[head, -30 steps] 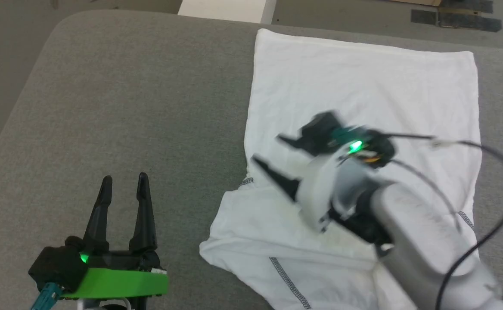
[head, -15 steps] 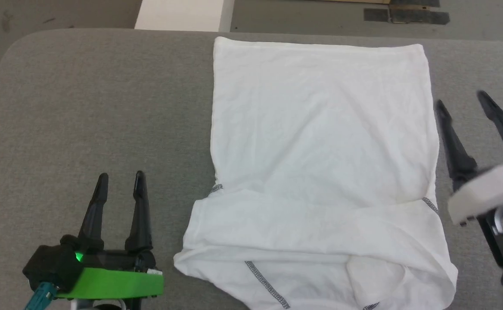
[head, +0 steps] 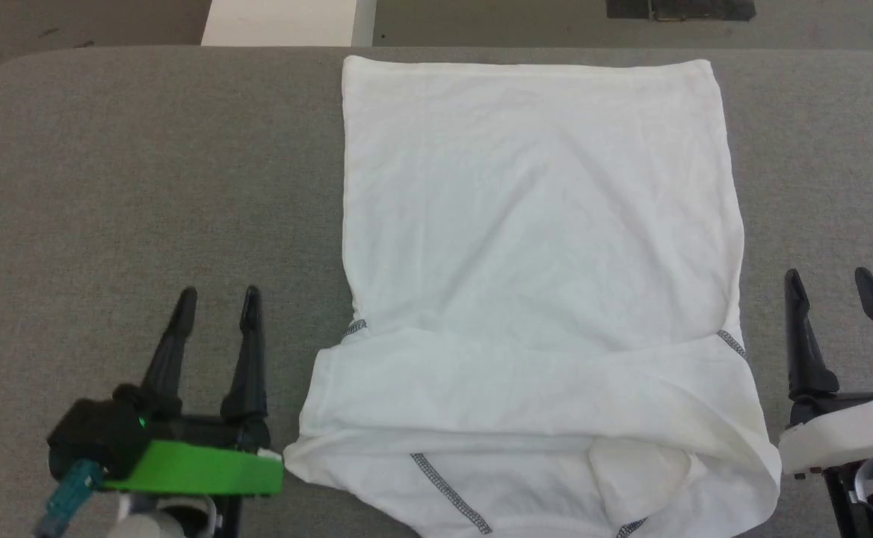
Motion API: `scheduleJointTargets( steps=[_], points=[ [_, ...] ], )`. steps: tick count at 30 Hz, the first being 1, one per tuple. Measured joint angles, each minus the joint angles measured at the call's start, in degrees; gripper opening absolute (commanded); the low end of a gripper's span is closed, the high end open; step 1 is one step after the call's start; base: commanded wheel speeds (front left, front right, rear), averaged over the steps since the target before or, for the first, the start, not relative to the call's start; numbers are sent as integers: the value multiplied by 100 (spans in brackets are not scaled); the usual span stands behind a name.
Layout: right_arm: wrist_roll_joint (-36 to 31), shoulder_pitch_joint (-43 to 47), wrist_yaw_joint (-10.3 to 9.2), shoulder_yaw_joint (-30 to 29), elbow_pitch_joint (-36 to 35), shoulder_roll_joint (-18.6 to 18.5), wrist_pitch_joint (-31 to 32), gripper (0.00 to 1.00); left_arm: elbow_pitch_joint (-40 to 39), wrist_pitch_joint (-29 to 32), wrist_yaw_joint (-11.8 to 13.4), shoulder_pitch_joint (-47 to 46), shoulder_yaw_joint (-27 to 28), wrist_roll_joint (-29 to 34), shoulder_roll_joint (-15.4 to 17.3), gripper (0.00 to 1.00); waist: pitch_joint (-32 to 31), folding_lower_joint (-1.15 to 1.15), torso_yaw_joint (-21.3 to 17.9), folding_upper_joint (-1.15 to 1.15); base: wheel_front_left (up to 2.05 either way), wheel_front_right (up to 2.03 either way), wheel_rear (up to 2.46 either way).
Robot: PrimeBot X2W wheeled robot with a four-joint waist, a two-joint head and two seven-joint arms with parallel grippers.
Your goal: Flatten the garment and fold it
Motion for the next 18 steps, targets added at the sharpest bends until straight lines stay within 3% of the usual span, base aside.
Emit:
scheduleJointTargets(
  steps=[5, 11, 18],
  points=[
    [46, -198, 0, 26, -136, 3, -24, 100, -278, 705, -171, -1098, 12, 57, 612, 100, 252, 0, -33, 0, 0, 0, 0],
    [36, -432, 0, 165, -397, 3, -32, 100, -290, 1925, -366, -3197, -74, -94, 1549, 100, 702, 0, -87, 0, 0, 0, 0],
    [47, -643, 0, 274, -589, 4, -34, 100, 424, 3211, -415, -5302, -615, -864, 2092, 100, 1314, 0, -181, 0, 0, 0, 0]
  ],
)
